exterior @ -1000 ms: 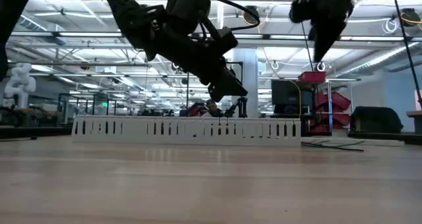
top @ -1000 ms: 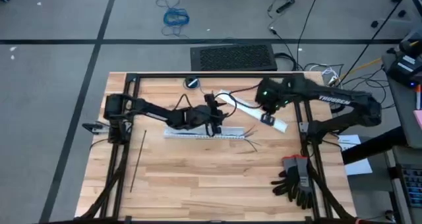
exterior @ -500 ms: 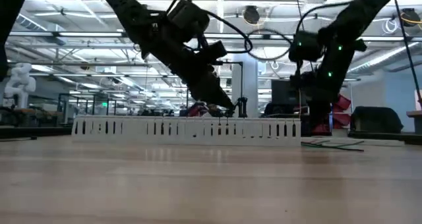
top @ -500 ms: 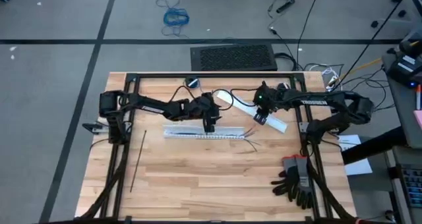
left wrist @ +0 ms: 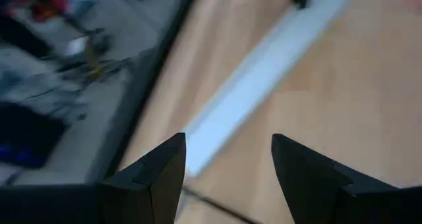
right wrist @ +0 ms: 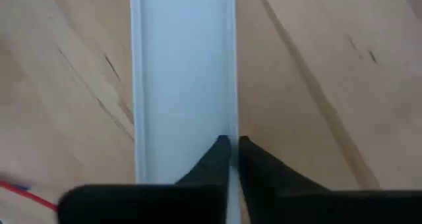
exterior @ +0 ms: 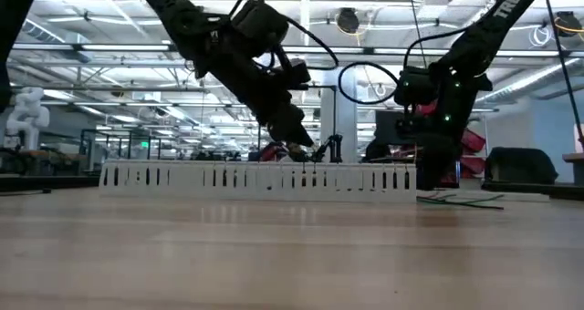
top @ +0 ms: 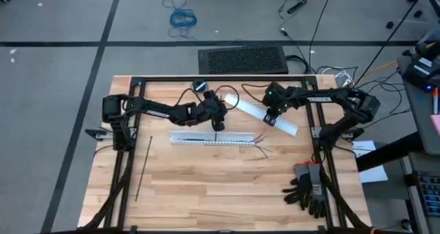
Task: Ziptie cables
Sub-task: Close the cable duct
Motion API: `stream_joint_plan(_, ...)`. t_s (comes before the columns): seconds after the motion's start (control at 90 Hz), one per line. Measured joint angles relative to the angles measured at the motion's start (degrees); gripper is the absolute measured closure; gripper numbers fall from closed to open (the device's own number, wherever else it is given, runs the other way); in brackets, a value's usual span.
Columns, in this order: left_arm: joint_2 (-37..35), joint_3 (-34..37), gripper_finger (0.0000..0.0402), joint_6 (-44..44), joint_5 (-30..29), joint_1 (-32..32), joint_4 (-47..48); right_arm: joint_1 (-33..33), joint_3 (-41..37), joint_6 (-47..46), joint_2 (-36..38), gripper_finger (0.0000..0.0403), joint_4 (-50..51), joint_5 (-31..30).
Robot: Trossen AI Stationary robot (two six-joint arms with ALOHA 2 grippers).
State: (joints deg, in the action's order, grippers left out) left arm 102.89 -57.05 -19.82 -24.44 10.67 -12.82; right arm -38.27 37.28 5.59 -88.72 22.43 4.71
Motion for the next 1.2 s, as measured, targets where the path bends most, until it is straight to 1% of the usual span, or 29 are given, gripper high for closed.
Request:
stream_joint_plan(0.078, 0.00, -0.01, 0.0180, 0.07, -2.21, -0.26, 2.28, -0.28, 0.24, 1.14, 1.52, 0.0400, 1.71, -0.64)
stream_joint_plan(0.167, 0.00, -0.03, 0.0180, 2.75, -2.69, -0.22, 3.33, -0.03, 0.87, 2.16, 4.31, 0.0401, 5.34, -2.20)
stream_joint_plan(0.233, 0.00, -0.51, 0.0180, 5.15, -2.09, 0.19, 5.83, 0.95, 1.59, 2.70, 6.70, 0.0402, 9.11, -3.66)
stream_joint_plan(0.333, -1.30, -1.50, 0.0180, 7.92, 0.15, 1.14, 9.81, 3.85, 3.15, 4.24, 10.48, 0.0403, 11.58, -8.35)
stream_joint_plan(0.378, -1.78, -1.71, 0.0180, 8.78, 2.78, 1.96, 8.66, 5.27, 3.12, 4.38, 11.95, 0.0403, 13.41, -10.04)
stream_joint_plan(0.5, -3.37, -1.56, 0.0180, 9.87, 12.86, 4.84, 7.15, 9.92, 3.26, 4.71, 16.13, 0.0402, 14.17, -11.98)
stream_joint_plan(0.622, -4.65, -1.59, 0.0180, 8.83, 22.52, 7.87, 3.94, 15.79, 3.21, 4.54, 19.13, 0.0402, 16.25, -17.79)
stream_joint_plan(0.689, -4.67, -1.59, 0.0180, 7.80, 28.09, 9.18, 2.46, 18.83, 3.21, 4.55, 20.59, 0.0402, 15.76, -19.67)
stream_joint_plan(0.767, -4.45, -1.85, 0.0180, 7.42, 32.88, 9.85, 2.13, 22.35, 3.23, 4.81, 21.58, 0.0402, 15.19, -21.08)
stream_joint_plan(0.822, -3.82, -3.00, 0.0180, 7.29, 36.03, 9.95, 2.38, 24.74, 3.23, 4.74, 21.89, 0.0402, 14.94, -23.53)
stream_joint_plan(0.911, -3.69, -3.78, 0.0180, 7.06, 38.79, 9.73, 5.05, 27.73, 3.25, 5.30, 22.37, 0.0402, 13.01, -25.96)
stream_joint_plan(1.033, -2.73, -5.50, 0.0180, 5.15, 39.47, 8.96, 7.73, 30.74, 3.44, 6.84, 22.54, 0.0402, 8.83, -27.40)
stream_joint_plan(1.089, -2.33, -5.77, 0.0180, 4.46, 40.20, 8.70, 10.10, 31.70, 4.26, 7.45, 22.53, 0.0402, 8.96, -28.64)
stream_joint_plan(1.156, -1.25, -6.50, 0.0180, 4.42, 40.49, 8.39, 9.77, 32.51, 5.75, 7.87, 22.53, 0.0402, 9.04, -29.91)
stream_joint_plan(1.2, -1.22, -6.54, 0.0180, 4.36, 40.66, 8.33, 11.22, 33.05, 6.94, 8.36, 22.53, 0.0402, 9.25, -30.82)
